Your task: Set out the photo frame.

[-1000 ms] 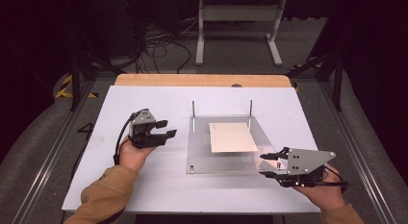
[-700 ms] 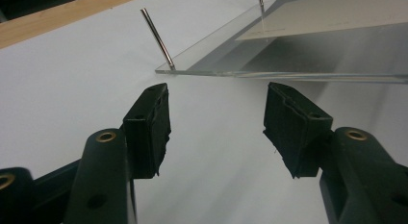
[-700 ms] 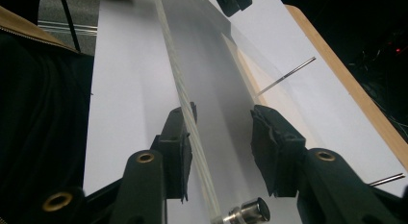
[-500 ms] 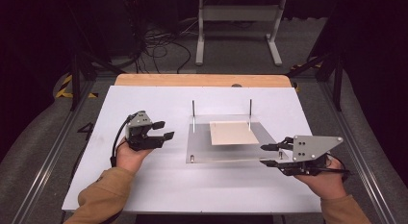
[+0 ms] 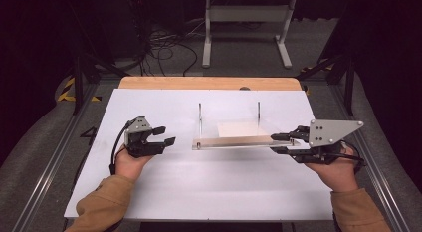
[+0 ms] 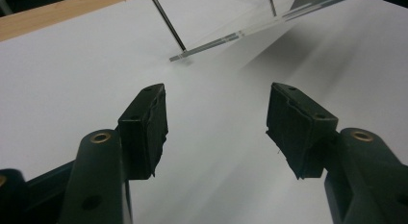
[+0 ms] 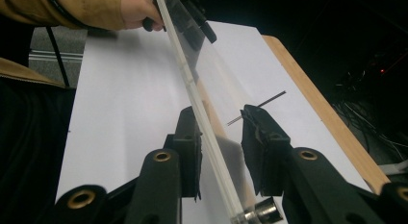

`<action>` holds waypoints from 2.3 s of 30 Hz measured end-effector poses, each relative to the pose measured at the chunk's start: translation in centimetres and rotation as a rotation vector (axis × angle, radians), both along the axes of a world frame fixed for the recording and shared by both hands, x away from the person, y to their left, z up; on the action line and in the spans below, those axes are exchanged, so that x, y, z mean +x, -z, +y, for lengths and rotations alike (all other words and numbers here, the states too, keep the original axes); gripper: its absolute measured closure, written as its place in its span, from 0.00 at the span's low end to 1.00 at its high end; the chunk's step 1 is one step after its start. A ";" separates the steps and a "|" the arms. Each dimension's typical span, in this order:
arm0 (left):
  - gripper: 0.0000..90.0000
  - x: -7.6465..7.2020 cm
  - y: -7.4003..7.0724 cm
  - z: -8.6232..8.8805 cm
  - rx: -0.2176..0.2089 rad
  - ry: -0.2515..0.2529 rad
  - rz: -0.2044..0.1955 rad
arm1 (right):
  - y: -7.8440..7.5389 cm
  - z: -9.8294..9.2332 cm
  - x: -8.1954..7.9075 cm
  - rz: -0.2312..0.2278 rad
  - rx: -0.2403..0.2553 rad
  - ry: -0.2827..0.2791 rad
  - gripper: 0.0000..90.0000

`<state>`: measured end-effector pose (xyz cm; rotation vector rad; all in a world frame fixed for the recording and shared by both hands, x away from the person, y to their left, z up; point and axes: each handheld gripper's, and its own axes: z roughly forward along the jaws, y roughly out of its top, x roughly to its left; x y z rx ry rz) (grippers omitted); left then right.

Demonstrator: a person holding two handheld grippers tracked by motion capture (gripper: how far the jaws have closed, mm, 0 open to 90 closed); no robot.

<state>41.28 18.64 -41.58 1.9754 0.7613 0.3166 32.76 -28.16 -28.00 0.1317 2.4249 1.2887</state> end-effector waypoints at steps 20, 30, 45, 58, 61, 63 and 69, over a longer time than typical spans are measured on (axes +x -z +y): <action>0.44 -0.6 0.4 1.3 -0.004 -0.027 0.014 | -2.3 0.0 3.9 -0.017 0.059 0.070 0.72; 0.44 -0.3 0.6 1.7 -0.022 -0.033 0.034 | -2.6 -0.3 6.3 -0.003 0.144 0.136 0.69; 0.43 -0.3 0.8 1.6 -0.036 -0.030 0.045 | -2.8 -0.8 10.2 0.063 0.316 0.198 0.64; 0.43 -0.3 0.8 2.0 -0.038 -0.034 0.045 | -4.1 -0.7 13.3 0.051 0.351 0.240 0.63; 0.43 -0.3 0.8 2.0 -0.043 -0.033 0.047 | -4.1 -0.7 14.0 0.068 0.360 0.267 0.62; 0.43 -0.3 0.8 2.0 -0.042 -0.031 0.045 | -4.2 -0.7 14.5 0.078 0.368 0.277 0.61; 0.43 -0.4 0.9 1.9 -0.047 -0.036 0.050 | -4.2 -0.7 15.8 0.087 0.387 0.305 0.59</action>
